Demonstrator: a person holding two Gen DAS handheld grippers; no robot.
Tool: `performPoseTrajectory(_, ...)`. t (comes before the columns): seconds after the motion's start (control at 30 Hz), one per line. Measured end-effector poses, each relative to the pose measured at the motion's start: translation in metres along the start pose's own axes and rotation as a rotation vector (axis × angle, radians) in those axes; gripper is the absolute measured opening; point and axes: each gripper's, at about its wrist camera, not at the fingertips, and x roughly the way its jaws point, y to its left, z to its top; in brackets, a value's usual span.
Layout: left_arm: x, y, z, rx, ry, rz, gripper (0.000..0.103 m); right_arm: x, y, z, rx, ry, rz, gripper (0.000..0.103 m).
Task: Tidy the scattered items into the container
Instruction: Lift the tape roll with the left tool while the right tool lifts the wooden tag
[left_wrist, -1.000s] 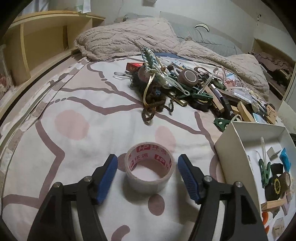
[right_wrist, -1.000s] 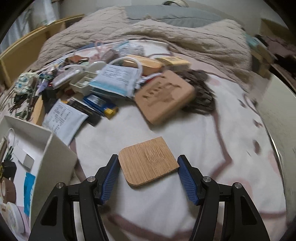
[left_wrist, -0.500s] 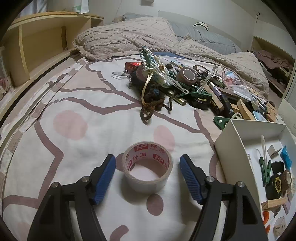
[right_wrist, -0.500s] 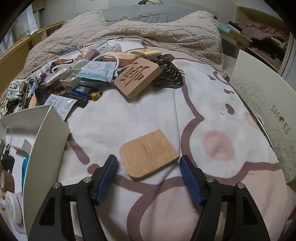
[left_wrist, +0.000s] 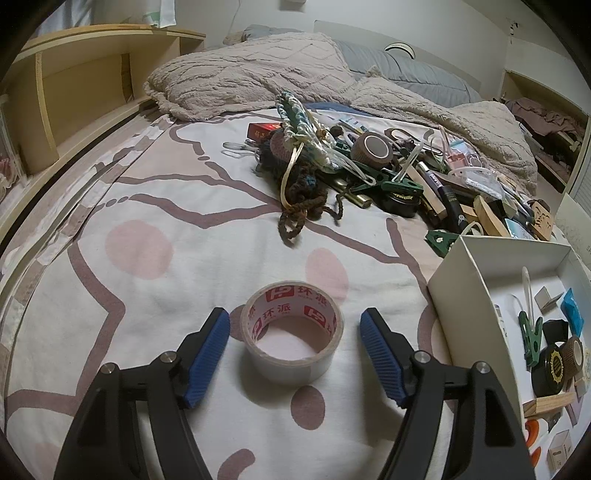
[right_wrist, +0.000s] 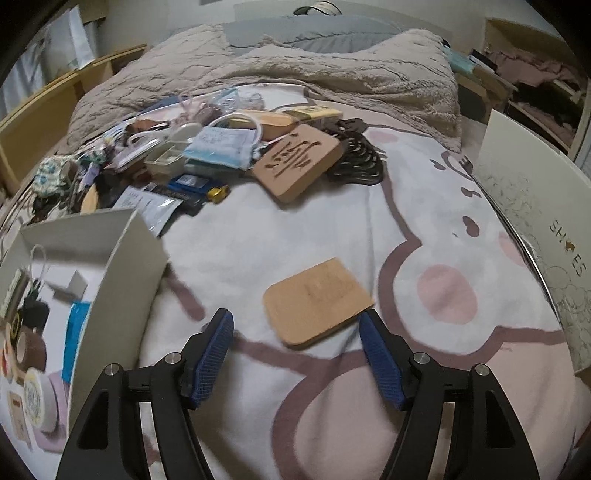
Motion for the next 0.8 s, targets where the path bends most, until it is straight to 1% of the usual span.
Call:
performPoseTrajectory(0.27, 0.0, 0.0, 0.0, 0.002, 0.001, 0.0, 0.075, 0.013, -0.004, 0.016, -0.008, 0.028, -0.029, 0.071)
performPoseTrajectory(0.37, 0.001, -0.002, -0.001, 0.007, 0.002, 0.0, 0.076, 0.015, -0.004, 0.02, -0.014, 0.035, 0.0, 0.071)
performPoseTrajectory(0.47, 0.001, -0.002, -0.001, 0.006, 0.001, 0.0, 0.076, 0.013, 0.002, 0.017, -0.047, 0.038, 0.007, 0.071)
performPoseTrajectory(0.6, 0.001, -0.002, -0.001, 0.008, 0.003, 0.001, 0.077, 0.007, 0.011, 0.004, -0.094, 0.053, 0.017, 0.071)
performPoseTrajectory(0.67, 0.002, -0.003, -0.001, 0.015, 0.005, -0.006, 0.081, 0.004, 0.015, -0.003, -0.11, 0.055, 0.007, 0.071)
performPoseTrajectory(0.73, 0.003, -0.006, -0.001, 0.03, 0.012, -0.019, 0.09, 0.0, 0.021, -0.008, -0.135, 0.042, -0.008, 0.071)
performPoseTrajectory(0.8, 0.005, -0.008, -0.001, 0.041, 0.022, -0.013, 0.09, -0.002, 0.025, -0.008, -0.159, 0.034, -0.025, 0.071)
